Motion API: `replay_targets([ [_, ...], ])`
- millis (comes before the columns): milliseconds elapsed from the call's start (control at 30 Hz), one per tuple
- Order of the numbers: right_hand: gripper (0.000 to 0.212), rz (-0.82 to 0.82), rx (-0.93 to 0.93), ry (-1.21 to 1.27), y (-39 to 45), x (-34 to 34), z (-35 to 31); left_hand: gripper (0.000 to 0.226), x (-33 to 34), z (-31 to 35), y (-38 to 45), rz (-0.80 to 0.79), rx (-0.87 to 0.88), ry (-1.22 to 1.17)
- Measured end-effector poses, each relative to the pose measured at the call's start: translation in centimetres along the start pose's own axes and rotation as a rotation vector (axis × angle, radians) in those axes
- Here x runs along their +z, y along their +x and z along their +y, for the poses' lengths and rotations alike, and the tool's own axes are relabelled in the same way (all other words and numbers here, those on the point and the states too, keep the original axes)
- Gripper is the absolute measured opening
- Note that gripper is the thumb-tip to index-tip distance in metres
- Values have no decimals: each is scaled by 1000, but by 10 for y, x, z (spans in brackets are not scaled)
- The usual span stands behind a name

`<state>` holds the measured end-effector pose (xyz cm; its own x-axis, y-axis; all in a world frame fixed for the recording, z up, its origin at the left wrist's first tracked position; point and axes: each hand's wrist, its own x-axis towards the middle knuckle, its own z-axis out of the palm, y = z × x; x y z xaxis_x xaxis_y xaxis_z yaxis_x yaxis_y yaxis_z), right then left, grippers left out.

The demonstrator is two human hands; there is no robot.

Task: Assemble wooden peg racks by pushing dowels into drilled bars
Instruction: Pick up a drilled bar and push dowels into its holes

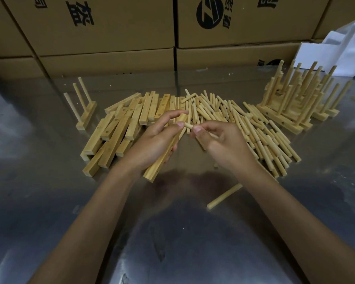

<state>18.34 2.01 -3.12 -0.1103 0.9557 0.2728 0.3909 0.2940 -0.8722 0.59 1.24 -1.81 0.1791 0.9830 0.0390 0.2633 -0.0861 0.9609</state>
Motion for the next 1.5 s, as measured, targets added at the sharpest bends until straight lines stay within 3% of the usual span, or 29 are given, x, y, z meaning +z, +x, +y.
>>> replay_targets([
  [167,22,-108,213,248,5,-16,-7,29,-6,-3,3,67,-134,-197],
  [267,23,-1,249,282,11,-26,-3,24,-13,-7,5,157,-213,-332],
  [433,14,184,126,-275,19,-38,21,17,-25,-16,10,295,-317,-427],
  [700,20,59,-101,-741,16,0,24,22,-26,-26,13,339,-378,-450],
  [800,30,-15,-29,-971,26,18,14,20,-28,-25,12,335,-376,-485],
  [900,17,-1,8,-1021,24,26,8,20,-31,-25,10,322,-351,-537],
  [1000,16,1,-49,-952,13,18,3,19,-36,-25,10,329,-350,-552],
  [1100,18,-163,-113,-578,6,9,-7,18,-36,-23,9,321,-361,-548],
  [1200,31,-167,-272,-359,-3,18,-21,20,-31,-20,8,283,-351,-552],
  [1333,32,-64,-352,-373,-13,34,-25,24,-24,-17,9,242,-327,-547],
  [1500,18,9,-447,-433,-12,36,-19,33,-14,-16,10,229,-302,-536],
])
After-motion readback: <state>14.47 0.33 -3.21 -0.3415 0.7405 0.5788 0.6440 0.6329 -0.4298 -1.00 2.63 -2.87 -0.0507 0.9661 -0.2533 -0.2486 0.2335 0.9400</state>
